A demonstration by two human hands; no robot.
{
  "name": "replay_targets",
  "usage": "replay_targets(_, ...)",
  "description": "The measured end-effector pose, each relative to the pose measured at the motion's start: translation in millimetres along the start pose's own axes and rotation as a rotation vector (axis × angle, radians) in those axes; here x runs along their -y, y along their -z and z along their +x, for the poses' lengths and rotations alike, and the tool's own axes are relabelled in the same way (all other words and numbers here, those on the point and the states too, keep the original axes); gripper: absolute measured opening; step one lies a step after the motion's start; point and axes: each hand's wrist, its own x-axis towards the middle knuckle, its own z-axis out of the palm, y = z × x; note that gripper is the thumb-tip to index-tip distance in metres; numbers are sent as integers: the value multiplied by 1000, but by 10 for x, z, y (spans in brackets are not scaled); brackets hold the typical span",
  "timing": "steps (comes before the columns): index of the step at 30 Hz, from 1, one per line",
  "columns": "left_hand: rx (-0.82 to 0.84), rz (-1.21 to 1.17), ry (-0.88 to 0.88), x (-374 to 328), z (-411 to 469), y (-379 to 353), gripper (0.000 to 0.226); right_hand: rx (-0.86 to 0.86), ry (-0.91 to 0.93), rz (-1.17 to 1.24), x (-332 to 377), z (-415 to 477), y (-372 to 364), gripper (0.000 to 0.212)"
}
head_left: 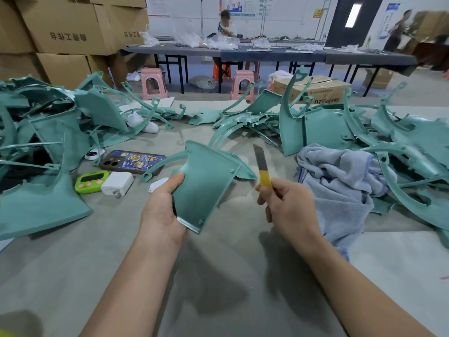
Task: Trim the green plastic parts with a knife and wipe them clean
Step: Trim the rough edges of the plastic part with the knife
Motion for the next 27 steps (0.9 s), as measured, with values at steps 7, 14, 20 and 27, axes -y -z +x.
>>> replay_targets(7, -27, 20, -23, 41, 14, -3, 28, 253, 107, -110, 71, -151, -91, 19)
replay_targets(14, -38, 30, -29, 45, 31, 6, 33, 469, 203, -102, 97, -258, -47, 13)
replay_targets(20, -40, -22, -34, -55, 81, 37, 28, 95, 32, -149, -35, -125, -90, 24)
replay_targets(27, -51, -19, -66, -12, 62, 26, 36, 422, 297, -166, 128, -341, -228, 17)
